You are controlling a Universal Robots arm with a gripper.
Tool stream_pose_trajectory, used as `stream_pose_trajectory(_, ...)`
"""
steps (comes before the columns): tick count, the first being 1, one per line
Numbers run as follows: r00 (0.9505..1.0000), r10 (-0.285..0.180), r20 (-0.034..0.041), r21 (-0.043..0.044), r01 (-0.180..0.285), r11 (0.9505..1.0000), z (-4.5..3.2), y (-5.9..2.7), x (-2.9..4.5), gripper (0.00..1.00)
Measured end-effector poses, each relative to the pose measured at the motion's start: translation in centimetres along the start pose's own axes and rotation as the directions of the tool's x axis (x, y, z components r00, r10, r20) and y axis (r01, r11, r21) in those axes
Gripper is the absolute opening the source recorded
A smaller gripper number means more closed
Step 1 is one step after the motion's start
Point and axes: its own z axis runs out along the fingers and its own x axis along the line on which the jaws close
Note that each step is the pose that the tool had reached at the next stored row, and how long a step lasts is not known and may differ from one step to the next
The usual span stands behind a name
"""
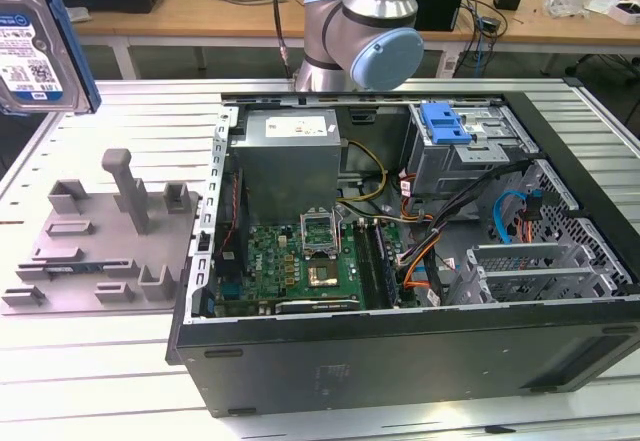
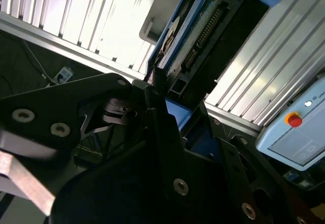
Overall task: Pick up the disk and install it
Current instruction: 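Pick up the disk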
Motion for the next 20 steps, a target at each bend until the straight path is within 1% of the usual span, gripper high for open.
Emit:
stream_pose_trajectory(13,1.0,0.0,0.0003,-0.0001,0.0,1.0,-0.1,0.0,0.01,0.37)
stream_pose_trajectory(16,1.0,0.0,0.0026,-0.0002,0.0,1.0,-0.14,-0.04,0.12,0.37)
stream_pose_trajectory(20,1.0,0.0,0.0031,-0.0001,0.0,1.0,-0.19,-0.23,0.38,0.37)
